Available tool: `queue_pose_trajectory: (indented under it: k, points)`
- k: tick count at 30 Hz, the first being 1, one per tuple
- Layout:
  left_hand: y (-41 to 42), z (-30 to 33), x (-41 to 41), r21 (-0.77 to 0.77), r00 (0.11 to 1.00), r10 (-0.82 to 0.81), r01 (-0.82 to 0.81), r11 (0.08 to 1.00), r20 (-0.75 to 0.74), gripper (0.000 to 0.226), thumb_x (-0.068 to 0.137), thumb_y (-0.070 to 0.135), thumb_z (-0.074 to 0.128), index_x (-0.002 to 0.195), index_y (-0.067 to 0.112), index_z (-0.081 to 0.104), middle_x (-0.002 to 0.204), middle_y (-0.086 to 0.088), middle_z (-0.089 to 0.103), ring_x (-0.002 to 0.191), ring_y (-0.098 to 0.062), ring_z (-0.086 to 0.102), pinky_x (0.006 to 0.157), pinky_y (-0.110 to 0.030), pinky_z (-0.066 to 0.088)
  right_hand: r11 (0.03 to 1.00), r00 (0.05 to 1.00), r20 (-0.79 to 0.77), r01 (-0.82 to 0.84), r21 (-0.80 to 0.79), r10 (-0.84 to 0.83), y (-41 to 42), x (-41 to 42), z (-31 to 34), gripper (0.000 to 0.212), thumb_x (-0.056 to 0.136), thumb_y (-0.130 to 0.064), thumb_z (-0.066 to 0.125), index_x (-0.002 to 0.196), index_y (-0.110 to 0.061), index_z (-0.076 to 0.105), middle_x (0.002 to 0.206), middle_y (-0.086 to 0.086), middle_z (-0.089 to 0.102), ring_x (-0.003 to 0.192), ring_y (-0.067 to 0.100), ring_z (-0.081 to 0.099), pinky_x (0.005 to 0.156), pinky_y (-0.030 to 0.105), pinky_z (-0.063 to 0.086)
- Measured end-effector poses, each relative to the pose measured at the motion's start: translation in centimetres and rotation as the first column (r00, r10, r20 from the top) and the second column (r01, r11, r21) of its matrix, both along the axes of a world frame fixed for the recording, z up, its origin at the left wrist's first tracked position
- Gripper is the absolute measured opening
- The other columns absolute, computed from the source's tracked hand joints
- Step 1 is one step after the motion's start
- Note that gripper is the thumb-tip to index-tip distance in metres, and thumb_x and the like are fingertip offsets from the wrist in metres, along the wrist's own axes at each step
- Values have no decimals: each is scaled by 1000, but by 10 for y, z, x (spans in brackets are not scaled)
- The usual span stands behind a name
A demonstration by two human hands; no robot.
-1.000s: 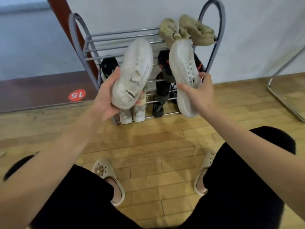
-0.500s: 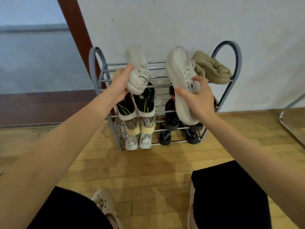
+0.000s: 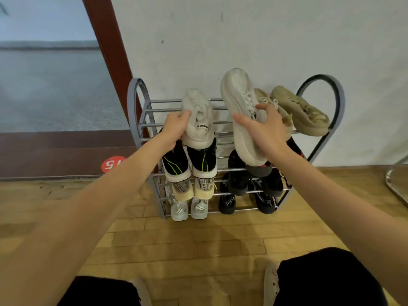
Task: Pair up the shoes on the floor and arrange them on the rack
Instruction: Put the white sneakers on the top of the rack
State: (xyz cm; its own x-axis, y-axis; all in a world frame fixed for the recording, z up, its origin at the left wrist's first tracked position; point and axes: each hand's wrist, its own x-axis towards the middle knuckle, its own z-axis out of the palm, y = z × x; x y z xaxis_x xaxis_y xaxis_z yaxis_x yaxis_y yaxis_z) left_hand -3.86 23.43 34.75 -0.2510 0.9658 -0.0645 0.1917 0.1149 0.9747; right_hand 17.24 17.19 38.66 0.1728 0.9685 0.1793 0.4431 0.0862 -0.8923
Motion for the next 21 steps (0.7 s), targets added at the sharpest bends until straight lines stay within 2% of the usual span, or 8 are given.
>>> queue_pose_trajectory:
  k: [2, 4, 6, 9, 13, 16, 19, 21]
  points:
    - [-6, -2, -13, 80, 986, 0, 13, 997, -164, 24, 93, 36, 46, 85, 17, 58, 82, -8, 54, 78, -15, 50, 72, -33, 42, 1000, 1000, -11, -9, -10, 9, 6, -8, 4, 75, 74, -55, 71, 135, -19, 45, 136, -1, 49, 123, 17, 48, 101, 40, 43]
    - [-16, -2, -27, 190, 964, 43, 8, 982, -261, 21, 91, 36, 47, 84, 19, 57, 83, -7, 53, 80, -15, 51, 79, -41, 49, 999, 999, -26, -24, -29, 24, 10, -21, 11, 76, 73, -57, 71, 133, -19, 46, 133, 0, 52, 117, 16, 51, 100, 42, 45]
    - [-27, 4, -39, 277, 957, 95, -16, 961, -274, 19, 92, 28, 49, 88, 16, 63, 87, -5, 60, 87, -17, 57, 88, -45, 50, 996, 996, -60, -71, -49, 68, 17, -38, 17, 77, 71, -59, 70, 131, -18, 46, 126, 1, 57, 111, 19, 57, 96, 44, 48]
    - [-40, 18, -57, 358, 931, 167, -43, 933, -323, 23, 91, 14, 51, 106, 10, 68, 103, -3, 68, 100, -16, 63, 91, -34, 52, 982, 984, -83, -165, -97, 157, 33, -75, 31, 75, 73, -59, 68, 127, -13, 43, 116, 2, 60, 102, 21, 61, 90, 44, 52]
    - [-54, 37, -85, 476, 885, 278, -75, 876, -373, 21, 89, 9, 52, 105, 11, 66, 99, -2, 68, 91, -11, 63, 81, -22, 51, 952, 977, -44, -211, -223, 207, 67, -143, 42, 93, 63, -62, 63, 135, -11, 35, 127, 14, 50, 113, 31, 53, 94, 49, 49]
    - [-63, 35, -107, 490, 865, 336, -124, 863, -373, 20, 87, 5, 52, 103, 8, 64, 95, -6, 68, 88, -16, 63, 80, -27, 52, 947, 977, 67, -177, -269, 201, 91, -186, 37, 93, 70, -61, 60, 142, -10, 30, 133, 21, 41, 120, 36, 43, 101, 48, 43]
    - [-66, 24, -126, 468, 857, 360, -164, 868, -369, 21, 85, 2, 53, 102, 7, 65, 92, -5, 68, 87, -18, 64, 83, -30, 53, 928, 961, 161, -158, -338, 222, 128, -211, 13, 100, 59, -70, 49, 139, -11, 39, 129, 17, 50, 118, 37, 46, 102, 51, 39]
    - [-67, 18, -136, 460, 851, 368, -175, 871, -373, 21, 85, 1, 55, 102, 6, 65, 89, -2, 66, 84, -16, 62, 82, -27, 52, 915, 948, 210, -147, -375, 238, 169, -225, -18, 100, 49, -69, 46, 130, -11, 49, 125, 13, 58, 112, 35, 54, 95, 49, 43]
